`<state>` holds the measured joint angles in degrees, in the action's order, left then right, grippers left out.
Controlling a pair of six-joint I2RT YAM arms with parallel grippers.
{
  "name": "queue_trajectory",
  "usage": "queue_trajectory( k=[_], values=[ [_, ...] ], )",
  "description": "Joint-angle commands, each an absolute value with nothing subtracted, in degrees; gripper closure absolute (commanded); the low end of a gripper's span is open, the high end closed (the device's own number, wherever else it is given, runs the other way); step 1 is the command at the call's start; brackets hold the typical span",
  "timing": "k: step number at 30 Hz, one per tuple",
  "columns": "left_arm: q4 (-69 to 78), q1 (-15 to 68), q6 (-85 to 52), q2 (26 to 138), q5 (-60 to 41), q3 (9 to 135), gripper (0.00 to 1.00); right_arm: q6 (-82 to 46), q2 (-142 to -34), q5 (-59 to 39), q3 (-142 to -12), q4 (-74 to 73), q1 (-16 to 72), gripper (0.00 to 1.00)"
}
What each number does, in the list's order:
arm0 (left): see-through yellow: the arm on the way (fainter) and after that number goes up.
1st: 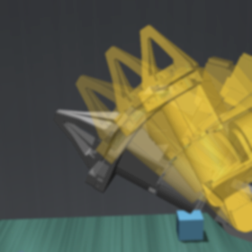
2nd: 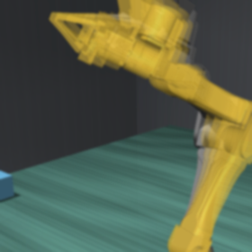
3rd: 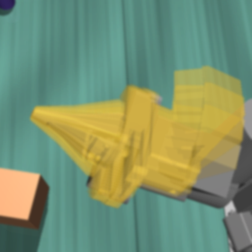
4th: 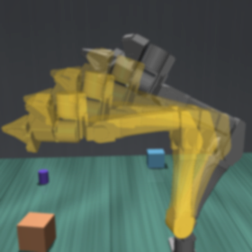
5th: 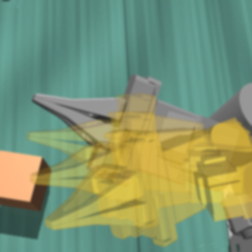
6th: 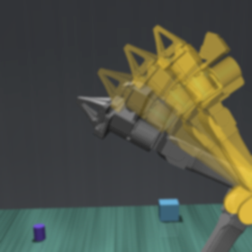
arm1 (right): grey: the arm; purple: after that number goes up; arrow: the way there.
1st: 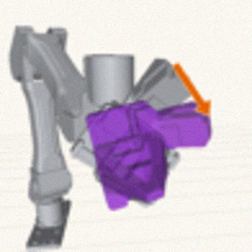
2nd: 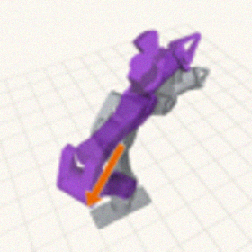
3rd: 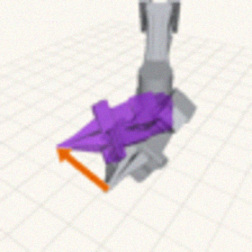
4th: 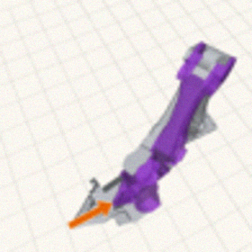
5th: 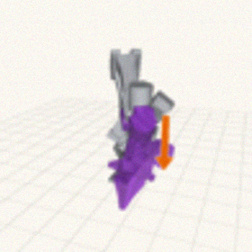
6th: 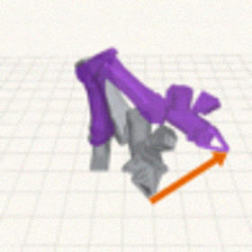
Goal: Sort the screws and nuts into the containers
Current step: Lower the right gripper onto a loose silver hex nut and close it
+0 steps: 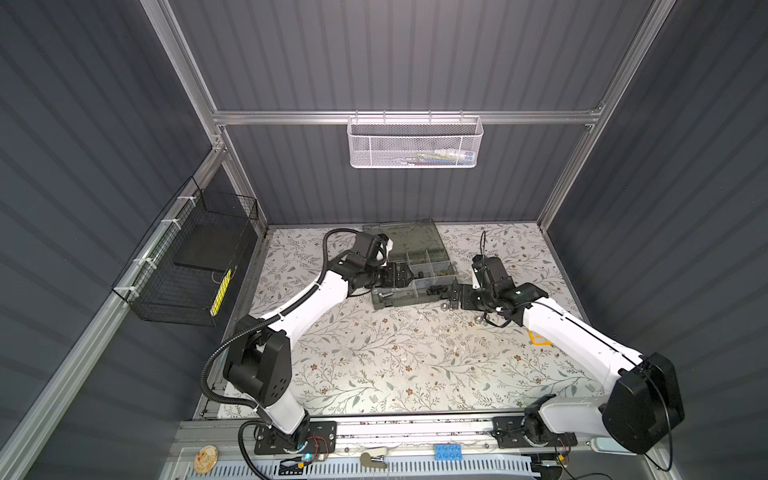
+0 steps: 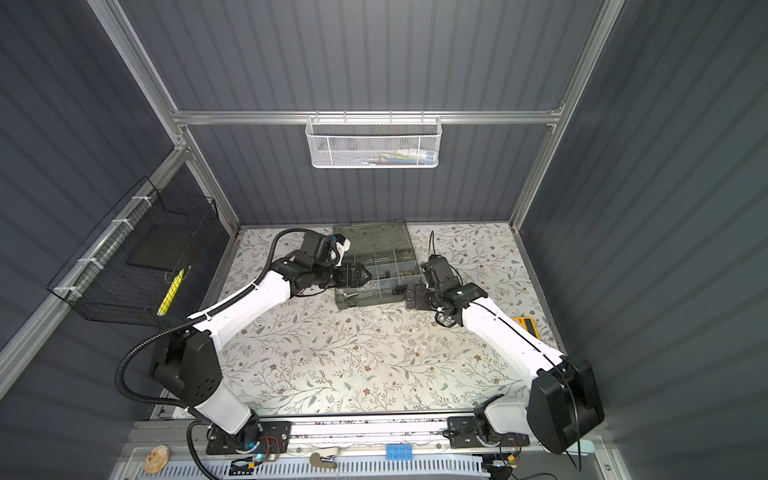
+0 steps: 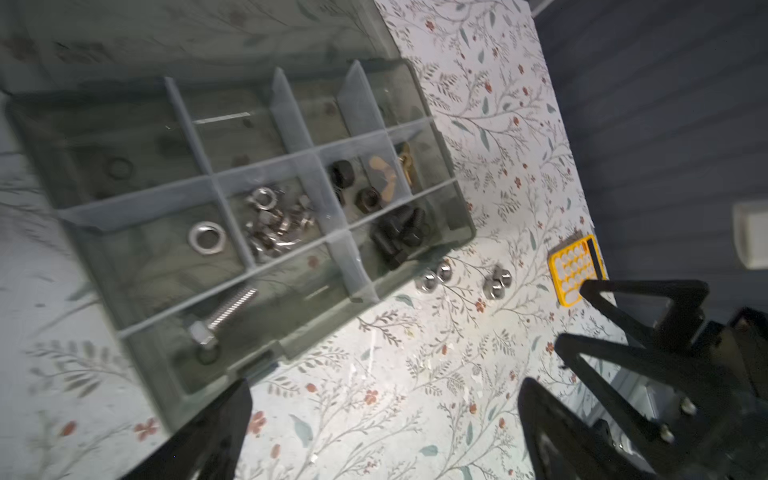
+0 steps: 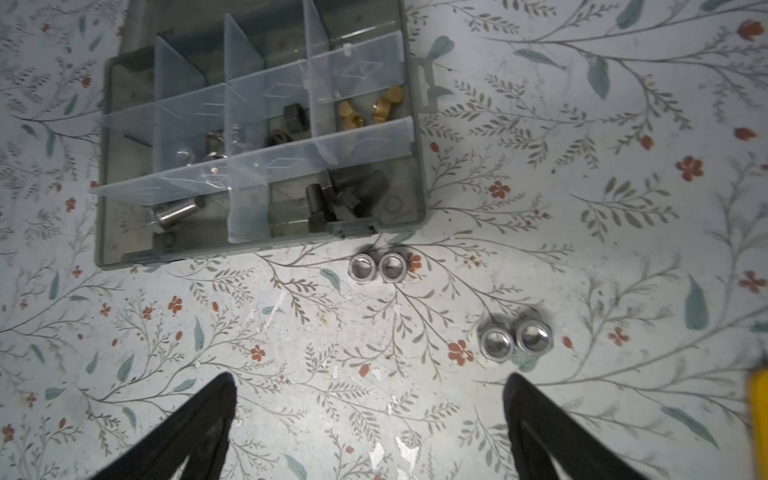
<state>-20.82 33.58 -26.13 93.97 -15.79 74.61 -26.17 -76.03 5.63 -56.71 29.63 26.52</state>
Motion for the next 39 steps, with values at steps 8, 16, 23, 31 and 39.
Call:
queue_trajectory(
  k=[8,16,23,31,39],
  values=[
    [-3.26,43.2,-35.36,92.26,-14.27,64.91,0.0,-28.12,-74.69,8.11,-50.76,32.87,17.24,0.01],
    [0.82,47.63,-37.54,95.19,-14.18,63.63,0.0,-27.27,-75.78,0.9,-44.64,27.55,9.84,0.01],
    [-0.34,48.87,-36.8,97.34,-17.5,65.07,0.0,-29.13,-81.82,-0.6,-45.33,24.67,9.78,0.16],
    [-0.55,48.86,-36.11,99.78,-20.37,67.93,0.0,-28.43,-87.3,1.54,-48.47,24.75,9.58,0.28],
    [0.0,48.83,-36.2,101.33,-21.74,68.87,0.0,-28.74,-90.06,1.46,-49.74,25.13,8.52,0.4]
  ],
)
